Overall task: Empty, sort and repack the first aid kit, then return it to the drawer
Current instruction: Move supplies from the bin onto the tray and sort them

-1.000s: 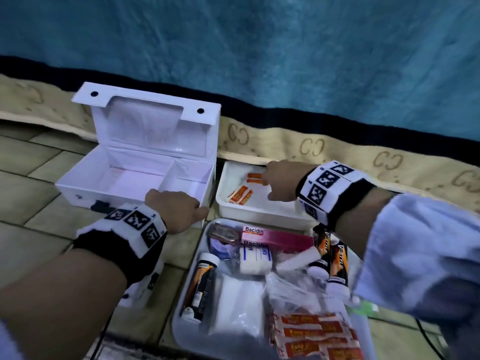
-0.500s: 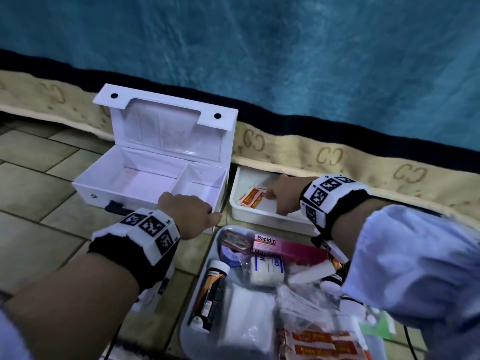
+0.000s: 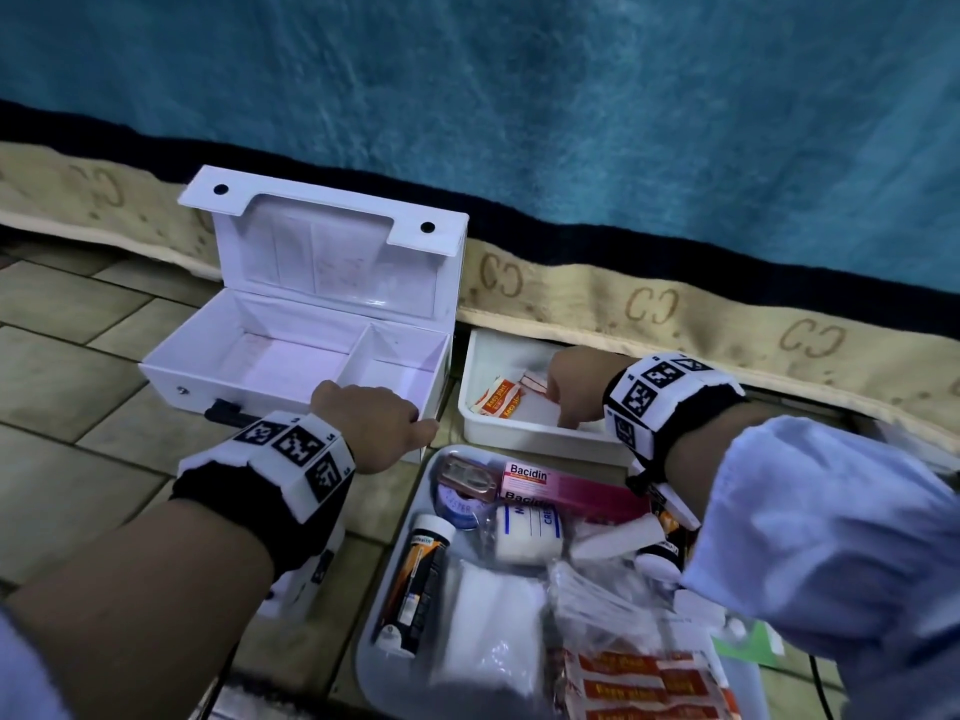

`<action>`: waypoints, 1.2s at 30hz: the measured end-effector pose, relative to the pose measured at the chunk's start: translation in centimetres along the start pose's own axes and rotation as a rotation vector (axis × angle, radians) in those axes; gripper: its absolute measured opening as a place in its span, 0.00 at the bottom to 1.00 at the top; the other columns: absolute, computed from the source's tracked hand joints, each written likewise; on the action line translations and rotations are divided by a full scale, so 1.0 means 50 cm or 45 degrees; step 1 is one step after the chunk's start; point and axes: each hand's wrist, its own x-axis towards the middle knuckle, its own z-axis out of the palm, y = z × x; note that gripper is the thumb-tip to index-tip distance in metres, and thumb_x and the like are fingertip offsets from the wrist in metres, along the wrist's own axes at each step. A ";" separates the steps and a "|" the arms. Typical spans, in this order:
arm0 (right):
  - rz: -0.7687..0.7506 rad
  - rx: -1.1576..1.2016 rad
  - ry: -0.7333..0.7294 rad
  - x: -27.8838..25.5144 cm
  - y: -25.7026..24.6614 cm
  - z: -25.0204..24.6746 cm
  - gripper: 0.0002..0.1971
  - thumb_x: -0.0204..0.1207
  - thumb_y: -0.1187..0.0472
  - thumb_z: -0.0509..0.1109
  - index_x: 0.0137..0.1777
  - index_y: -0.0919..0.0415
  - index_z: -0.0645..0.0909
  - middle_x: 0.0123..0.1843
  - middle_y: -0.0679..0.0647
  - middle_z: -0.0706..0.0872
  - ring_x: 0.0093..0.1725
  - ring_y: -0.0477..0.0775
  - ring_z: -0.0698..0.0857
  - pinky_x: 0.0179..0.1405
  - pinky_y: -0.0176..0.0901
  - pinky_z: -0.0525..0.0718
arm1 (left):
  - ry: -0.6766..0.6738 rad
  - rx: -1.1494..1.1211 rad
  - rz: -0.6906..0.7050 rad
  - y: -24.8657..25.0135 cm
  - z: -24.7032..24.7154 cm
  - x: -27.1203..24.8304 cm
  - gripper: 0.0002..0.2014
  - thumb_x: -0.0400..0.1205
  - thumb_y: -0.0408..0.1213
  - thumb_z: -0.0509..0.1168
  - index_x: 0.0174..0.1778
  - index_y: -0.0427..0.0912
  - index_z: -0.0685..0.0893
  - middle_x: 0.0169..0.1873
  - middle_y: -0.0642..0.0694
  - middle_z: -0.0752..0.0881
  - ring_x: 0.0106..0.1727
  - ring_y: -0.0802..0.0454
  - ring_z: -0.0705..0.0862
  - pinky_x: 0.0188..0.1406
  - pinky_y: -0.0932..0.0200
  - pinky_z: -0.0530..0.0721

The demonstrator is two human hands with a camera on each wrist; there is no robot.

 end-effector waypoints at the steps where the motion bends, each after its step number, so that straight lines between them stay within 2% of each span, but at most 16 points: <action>1: -0.003 -0.012 0.033 -0.002 0.000 -0.001 0.11 0.71 0.60 0.76 0.33 0.66 0.80 0.31 0.54 0.80 0.33 0.55 0.80 0.27 0.37 0.75 | 0.002 -0.006 -0.006 0.000 0.000 -0.001 0.19 0.87 0.53 0.42 0.36 0.49 0.69 0.49 0.46 0.82 0.53 0.45 0.81 0.52 0.50 0.64; 3: 0.056 -0.008 0.108 -0.002 0.001 -0.004 0.10 0.68 0.59 0.78 0.37 0.66 0.84 0.35 0.54 0.84 0.36 0.54 0.84 0.30 0.39 0.79 | 0.004 -0.012 -0.010 0.001 -0.001 -0.003 0.20 0.87 0.53 0.42 0.33 0.50 0.67 0.47 0.45 0.81 0.53 0.45 0.80 0.53 0.49 0.65; 5: 0.118 0.029 0.160 -0.005 0.002 -0.009 0.08 0.67 0.62 0.78 0.34 0.66 0.83 0.30 0.53 0.81 0.30 0.52 0.80 0.24 0.38 0.76 | 0.006 0.020 0.008 0.001 0.000 -0.002 0.18 0.87 0.52 0.43 0.33 0.52 0.66 0.50 0.45 0.81 0.54 0.45 0.80 0.53 0.50 0.65; 6: 0.122 0.067 0.171 -0.004 0.005 -0.010 0.07 0.67 0.63 0.77 0.38 0.68 0.86 0.31 0.55 0.83 0.32 0.53 0.82 0.25 0.39 0.78 | 0.008 0.033 0.014 0.000 0.000 -0.001 0.18 0.87 0.51 0.42 0.36 0.51 0.69 0.50 0.45 0.81 0.54 0.45 0.80 0.52 0.50 0.65; 8: 0.081 0.135 0.202 -0.006 0.016 -0.009 0.09 0.69 0.66 0.75 0.48 0.70 0.88 0.44 0.59 0.90 0.44 0.57 0.88 0.37 0.44 0.86 | -0.004 0.050 0.028 -0.002 0.001 0.002 0.18 0.87 0.50 0.42 0.51 0.50 0.75 0.51 0.45 0.80 0.54 0.45 0.79 0.50 0.51 0.63; 10: 0.047 0.244 0.287 -0.023 0.030 -0.009 0.07 0.70 0.69 0.74 0.48 0.66 0.88 0.50 0.56 0.90 0.45 0.55 0.87 0.39 0.42 0.85 | -0.011 0.053 0.040 -0.002 0.002 0.004 0.19 0.87 0.50 0.41 0.59 0.51 0.76 0.49 0.47 0.78 0.51 0.46 0.77 0.50 0.50 0.63; 14: -0.012 0.439 0.584 -0.093 0.060 -0.034 0.10 0.65 0.68 0.79 0.46 0.60 0.86 0.43 0.51 0.85 0.42 0.49 0.80 0.31 0.37 0.75 | 0.019 0.024 0.027 0.000 0.004 0.004 0.19 0.87 0.52 0.41 0.42 0.51 0.75 0.47 0.48 0.79 0.52 0.47 0.78 0.52 0.50 0.65; 17: -0.028 0.693 0.722 -0.175 0.078 -0.037 0.12 0.62 0.67 0.81 0.43 0.58 0.83 0.35 0.50 0.83 0.36 0.50 0.81 0.31 0.35 0.79 | 0.015 0.016 0.035 -0.004 0.004 0.006 0.19 0.87 0.52 0.41 0.53 0.50 0.76 0.44 0.48 0.77 0.50 0.48 0.76 0.50 0.52 0.64; 19: -0.049 0.787 0.710 -0.236 0.088 -0.017 0.13 0.60 0.67 0.82 0.40 0.58 0.82 0.29 0.49 0.83 0.28 0.48 0.79 0.27 0.33 0.76 | 0.013 0.015 0.031 -0.006 0.006 0.008 0.22 0.87 0.52 0.41 0.55 0.47 0.78 0.43 0.48 0.76 0.50 0.47 0.76 0.48 0.52 0.64; 21: -0.034 0.848 0.662 -0.296 0.097 0.019 0.13 0.58 0.69 0.83 0.38 0.57 0.84 0.27 0.48 0.85 0.25 0.47 0.80 0.26 0.36 0.77 | 0.030 0.005 0.012 -0.005 0.010 0.011 0.22 0.86 0.54 0.42 0.50 0.46 0.78 0.44 0.47 0.78 0.52 0.46 0.78 0.48 0.52 0.64; 25: 0.070 0.773 0.618 -0.401 0.092 0.108 0.06 0.61 0.55 0.82 0.30 0.49 0.87 0.27 0.43 0.85 0.34 0.37 0.83 0.28 0.26 0.76 | 0.071 -0.051 -0.028 -0.003 0.013 0.013 0.24 0.85 0.59 0.43 0.33 0.48 0.72 0.45 0.47 0.79 0.52 0.46 0.78 0.51 0.51 0.66; 27: 0.110 0.709 0.597 -0.439 0.083 0.151 0.04 0.66 0.50 0.78 0.33 0.46 0.88 0.30 0.40 0.84 0.37 0.39 0.83 0.30 0.24 0.76 | 0.079 -0.065 -0.033 -0.003 0.014 0.014 0.24 0.85 0.59 0.43 0.32 0.48 0.72 0.46 0.47 0.81 0.52 0.46 0.79 0.52 0.51 0.68; 29: 0.138 0.695 0.513 -0.462 0.070 0.186 0.03 0.70 0.50 0.76 0.37 0.45 0.89 0.33 0.40 0.84 0.34 0.41 0.83 0.31 0.26 0.77 | 0.082 -0.072 -0.040 -0.005 0.016 0.015 0.24 0.84 0.60 0.43 0.34 0.47 0.73 0.50 0.46 0.82 0.54 0.45 0.79 0.55 0.51 0.69; 31: 0.128 0.662 0.455 -0.467 0.056 0.214 0.03 0.72 0.53 0.73 0.41 0.46 0.89 0.38 0.40 0.83 0.38 0.41 0.83 0.35 0.28 0.77 | 0.076 -0.087 -0.043 -0.007 0.017 0.016 0.24 0.84 0.60 0.43 0.36 0.48 0.75 0.53 0.47 0.82 0.57 0.45 0.78 0.56 0.50 0.69; 34: 0.175 0.550 0.436 -0.448 0.029 0.247 0.11 0.73 0.61 0.65 0.50 0.48 0.86 0.50 0.45 0.84 0.49 0.47 0.85 0.47 0.39 0.82 | 0.061 -0.098 -0.045 -0.008 0.017 0.015 0.24 0.84 0.60 0.43 0.38 0.49 0.76 0.55 0.47 0.82 0.58 0.46 0.78 0.59 0.49 0.69; 36: 0.181 0.452 0.413 -0.432 0.012 0.266 0.13 0.74 0.64 0.62 0.54 0.50 0.84 0.54 0.48 0.82 0.51 0.52 0.85 0.48 0.45 0.84 | 0.066 -0.101 -0.045 -0.008 0.017 0.015 0.24 0.84 0.60 0.43 0.36 0.49 0.75 0.53 0.48 0.82 0.57 0.46 0.78 0.60 0.49 0.70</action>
